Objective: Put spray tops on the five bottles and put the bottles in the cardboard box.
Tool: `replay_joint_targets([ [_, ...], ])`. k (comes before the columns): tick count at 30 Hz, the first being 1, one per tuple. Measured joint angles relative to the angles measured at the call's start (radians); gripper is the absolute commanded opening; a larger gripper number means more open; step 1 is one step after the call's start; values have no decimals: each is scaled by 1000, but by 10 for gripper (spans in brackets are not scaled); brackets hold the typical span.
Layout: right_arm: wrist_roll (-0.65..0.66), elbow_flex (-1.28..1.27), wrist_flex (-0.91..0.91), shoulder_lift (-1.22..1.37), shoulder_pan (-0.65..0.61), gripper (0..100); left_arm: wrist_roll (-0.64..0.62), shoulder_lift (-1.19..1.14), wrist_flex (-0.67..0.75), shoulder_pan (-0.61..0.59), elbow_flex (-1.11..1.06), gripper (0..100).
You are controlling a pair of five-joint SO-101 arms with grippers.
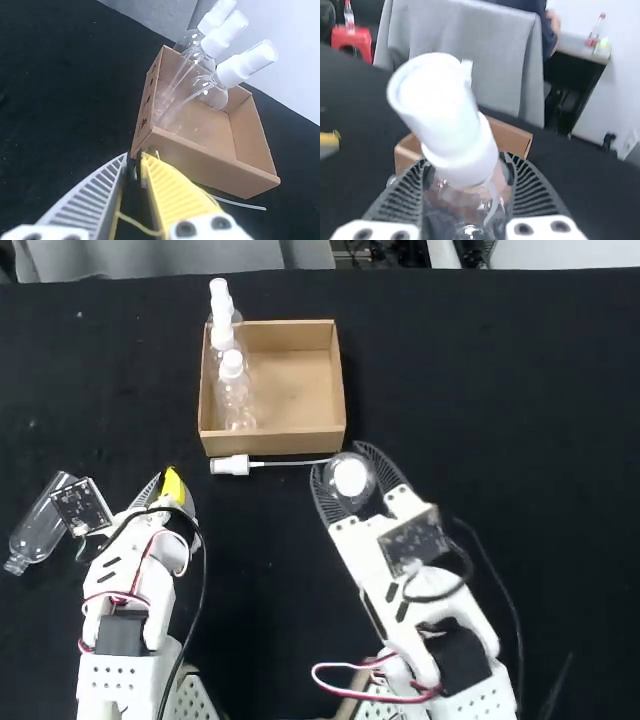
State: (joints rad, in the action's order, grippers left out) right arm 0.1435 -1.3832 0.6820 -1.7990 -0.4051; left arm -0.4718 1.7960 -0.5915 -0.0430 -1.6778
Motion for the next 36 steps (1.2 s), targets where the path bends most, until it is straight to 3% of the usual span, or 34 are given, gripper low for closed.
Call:
replay_joint_targets([
  [6,0,101,-55,43,0,53,0,0,0,0,0,43],
  [15,0,187,-316,442,0,53,0,0,0,0,0,43],
  [22,0,273,-420,690,0,53,0,0,0,0,0,43],
  [36,0,471,-463,1039,6,53,0,0,-29,0,0,44],
])
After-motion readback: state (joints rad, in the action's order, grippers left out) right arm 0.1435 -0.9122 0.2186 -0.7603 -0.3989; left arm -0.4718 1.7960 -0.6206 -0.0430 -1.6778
